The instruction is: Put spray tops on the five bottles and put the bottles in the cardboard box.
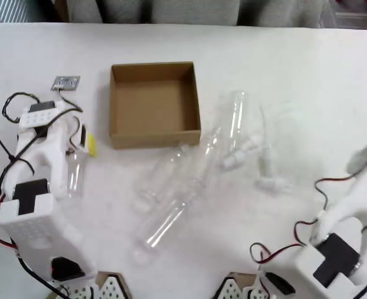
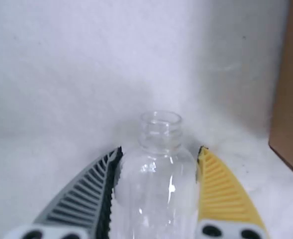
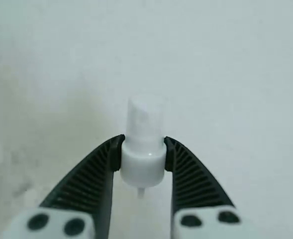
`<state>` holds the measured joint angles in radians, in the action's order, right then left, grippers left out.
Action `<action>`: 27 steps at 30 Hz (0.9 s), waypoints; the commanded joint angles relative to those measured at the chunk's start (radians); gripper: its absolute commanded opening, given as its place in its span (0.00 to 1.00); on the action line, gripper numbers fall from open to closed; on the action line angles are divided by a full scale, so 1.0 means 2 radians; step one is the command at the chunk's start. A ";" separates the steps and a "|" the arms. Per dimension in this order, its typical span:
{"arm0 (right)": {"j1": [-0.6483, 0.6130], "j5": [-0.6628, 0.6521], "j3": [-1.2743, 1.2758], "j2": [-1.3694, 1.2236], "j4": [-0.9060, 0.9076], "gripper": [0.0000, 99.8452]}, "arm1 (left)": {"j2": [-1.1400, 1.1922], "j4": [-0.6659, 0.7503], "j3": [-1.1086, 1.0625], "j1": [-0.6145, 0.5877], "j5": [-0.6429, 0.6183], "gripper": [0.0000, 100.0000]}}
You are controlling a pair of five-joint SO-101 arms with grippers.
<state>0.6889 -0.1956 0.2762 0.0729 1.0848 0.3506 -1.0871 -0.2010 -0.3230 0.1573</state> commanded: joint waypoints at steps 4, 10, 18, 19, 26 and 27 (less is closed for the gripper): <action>-0.167 0.028 -0.018 0.026 -0.053 0.02 | -0.003 0.008 0.020 -0.005 0.005 0.10; -0.271 0.031 -0.018 0.026 -0.182 0.02 | -0.003 0.008 0.020 -0.005 0.005 0.10; -0.379 0.031 -0.018 0.027 -0.374 0.02 | -0.003 0.008 0.020 -0.005 0.005 0.10; -0.390 0.031 -0.018 0.030 -0.382 0.02 | -0.003 0.008 0.020 -0.005 0.005 0.10; -0.455 0.032 0.055 0.138 -0.390 0.02 | -0.003 0.008 0.021 -0.003 0.005 0.10; -0.465 0.038 0.075 0.158 -0.390 0.02 | -0.003 0.008 0.021 -0.003 0.005 0.10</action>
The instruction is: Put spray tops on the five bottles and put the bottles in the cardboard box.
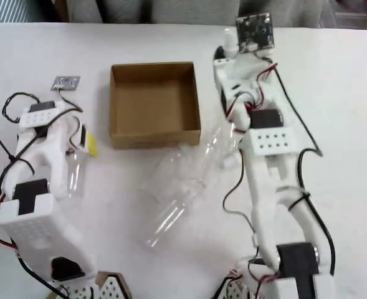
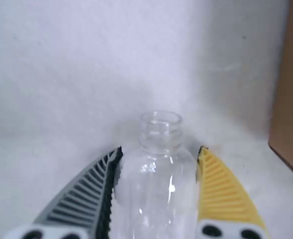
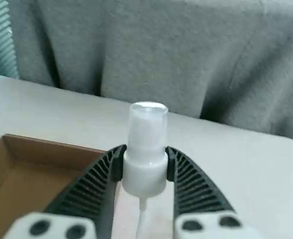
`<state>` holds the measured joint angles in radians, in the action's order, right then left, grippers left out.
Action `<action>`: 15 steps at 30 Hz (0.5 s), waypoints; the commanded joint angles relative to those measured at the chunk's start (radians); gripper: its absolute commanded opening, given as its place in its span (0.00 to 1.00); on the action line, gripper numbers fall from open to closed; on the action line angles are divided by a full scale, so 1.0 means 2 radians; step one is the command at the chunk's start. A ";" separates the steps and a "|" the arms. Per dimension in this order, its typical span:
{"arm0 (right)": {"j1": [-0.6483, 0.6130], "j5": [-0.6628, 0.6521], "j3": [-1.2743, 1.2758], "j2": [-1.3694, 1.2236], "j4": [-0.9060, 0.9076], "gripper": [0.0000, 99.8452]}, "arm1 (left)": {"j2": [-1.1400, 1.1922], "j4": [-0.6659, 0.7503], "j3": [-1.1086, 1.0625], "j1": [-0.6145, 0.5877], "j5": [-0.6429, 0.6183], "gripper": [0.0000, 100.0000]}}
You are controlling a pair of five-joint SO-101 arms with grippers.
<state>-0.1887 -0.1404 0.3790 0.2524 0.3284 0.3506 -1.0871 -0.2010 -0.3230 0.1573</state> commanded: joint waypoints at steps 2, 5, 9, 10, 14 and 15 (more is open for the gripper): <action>-0.045 0.049 0.064 0.114 -0.013 0.02 | -0.003 0.008 0.021 -0.002 0.005 0.10; -0.069 0.125 0.124 0.186 -0.013 0.02 | -0.003 0.008 0.022 -0.002 0.005 0.10; -0.104 0.160 0.200 0.278 -0.013 0.02 | -0.003 0.008 0.022 -0.002 0.005 0.10; -0.114 0.160 0.218 0.297 -0.013 0.02 | -0.003 0.008 0.022 -0.002 0.005 0.10; -0.131 0.160 0.277 0.347 -0.046 0.02 | -0.007 0.008 0.020 -0.001 0.005 0.10; -0.130 0.160 0.290 0.352 -0.066 0.02 | -0.007 0.008 0.021 -0.001 0.002 0.10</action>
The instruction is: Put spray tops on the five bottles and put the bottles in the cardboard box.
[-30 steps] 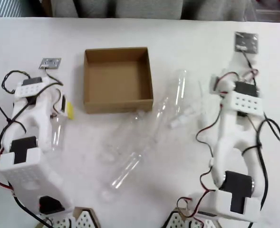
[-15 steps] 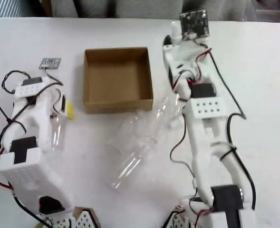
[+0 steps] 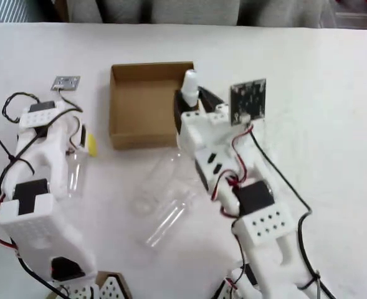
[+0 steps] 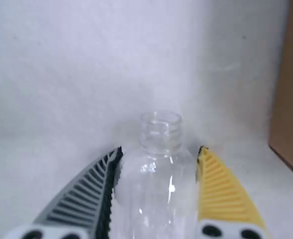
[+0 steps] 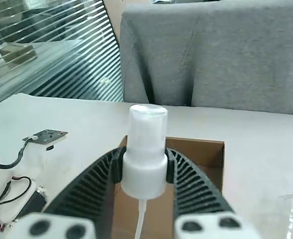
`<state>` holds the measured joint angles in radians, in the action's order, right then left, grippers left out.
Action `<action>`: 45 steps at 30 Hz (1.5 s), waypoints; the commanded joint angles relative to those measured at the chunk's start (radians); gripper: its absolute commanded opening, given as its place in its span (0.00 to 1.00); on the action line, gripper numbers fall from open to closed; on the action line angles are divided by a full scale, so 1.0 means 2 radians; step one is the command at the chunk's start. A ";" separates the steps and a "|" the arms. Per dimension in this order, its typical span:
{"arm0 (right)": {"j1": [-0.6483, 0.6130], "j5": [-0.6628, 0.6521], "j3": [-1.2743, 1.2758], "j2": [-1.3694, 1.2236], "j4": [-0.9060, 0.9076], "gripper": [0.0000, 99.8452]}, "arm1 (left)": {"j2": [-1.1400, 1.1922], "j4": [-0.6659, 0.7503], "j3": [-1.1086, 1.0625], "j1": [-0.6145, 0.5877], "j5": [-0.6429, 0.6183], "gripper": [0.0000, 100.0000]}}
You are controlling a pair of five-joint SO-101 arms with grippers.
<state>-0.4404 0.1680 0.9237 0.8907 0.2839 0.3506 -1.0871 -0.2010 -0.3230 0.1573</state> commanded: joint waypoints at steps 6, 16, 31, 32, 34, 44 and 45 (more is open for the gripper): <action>-0.007 0.005 0.080 0.015 -0.145 0.02 | -0.047 0.005 0.022 0.003 0.001 0.10; 0.007 0.005 0.086 -0.003 -0.167 0.02 | -0.310 -0.020 0.018 0.030 0.000 0.10; 0.032 0.005 0.086 0.001 -0.167 0.02 | -0.708 0.236 -0.338 0.112 0.000 0.10; 0.032 0.005 0.086 0.001 -0.167 0.02 | -0.728 0.268 -0.368 0.120 0.000 0.10; 0.032 0.005 0.085 0.001 -0.168 0.02 | -0.764 0.328 -0.423 0.135 0.000 0.10; 0.072 0.008 0.049 0.002 -0.166 0.02 | -0.832 0.477 -0.587 0.230 0.000 0.10; 0.083 0.009 0.044 0.002 -0.166 0.02 | -0.832 0.483 -0.595 0.235 -0.001 0.10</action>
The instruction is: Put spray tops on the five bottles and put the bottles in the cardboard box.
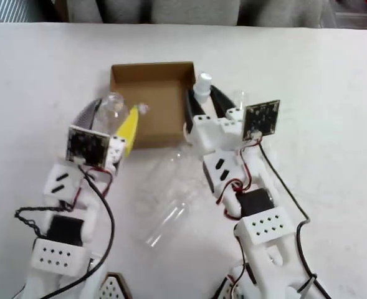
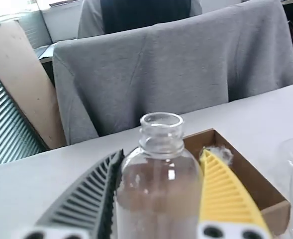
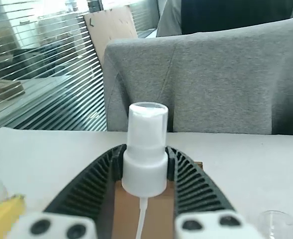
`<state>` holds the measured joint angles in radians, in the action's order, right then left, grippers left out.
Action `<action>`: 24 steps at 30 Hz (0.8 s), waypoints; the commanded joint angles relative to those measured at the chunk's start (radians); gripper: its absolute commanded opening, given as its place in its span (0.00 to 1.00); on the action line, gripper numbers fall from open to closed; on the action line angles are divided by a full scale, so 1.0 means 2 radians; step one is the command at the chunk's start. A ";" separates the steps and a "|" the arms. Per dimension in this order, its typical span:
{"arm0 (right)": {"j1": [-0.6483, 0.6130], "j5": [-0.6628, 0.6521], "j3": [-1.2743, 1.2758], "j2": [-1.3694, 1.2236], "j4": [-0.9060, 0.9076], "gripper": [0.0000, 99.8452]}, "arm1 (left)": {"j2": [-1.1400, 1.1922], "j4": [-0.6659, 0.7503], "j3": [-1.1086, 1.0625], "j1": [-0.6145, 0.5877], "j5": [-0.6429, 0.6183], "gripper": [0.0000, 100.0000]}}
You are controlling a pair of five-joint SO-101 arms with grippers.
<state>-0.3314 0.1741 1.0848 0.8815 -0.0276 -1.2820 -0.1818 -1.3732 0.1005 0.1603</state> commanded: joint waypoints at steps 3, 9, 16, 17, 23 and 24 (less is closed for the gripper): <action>0.049 0.006 -0.040 0.007 -0.012 0.02 | -0.016 0.040 -0.027 0.039 -0.005 0.10; 0.052 0.006 -0.035 0.072 0.000 0.02 | -0.016 0.052 -0.080 0.062 -0.117 0.10; 0.046 0.053 -0.016 0.209 0.066 0.02 | -0.016 0.163 -0.162 0.095 -0.117 0.10; 0.046 0.067 -0.016 0.229 0.079 0.02 | -0.014 0.166 -0.163 0.101 -0.117 0.10; 0.003 0.114 -0.017 0.276 0.109 0.02 | -0.014 0.160 -0.162 0.108 -0.117 0.10; -0.012 0.113 -0.020 0.269 0.102 0.02 | -0.014 0.160 -0.162 0.108 -0.117 0.10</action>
<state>-0.2946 0.3828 1.0618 1.4216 0.1887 -1.2866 0.1128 -1.6985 0.2984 -0.0621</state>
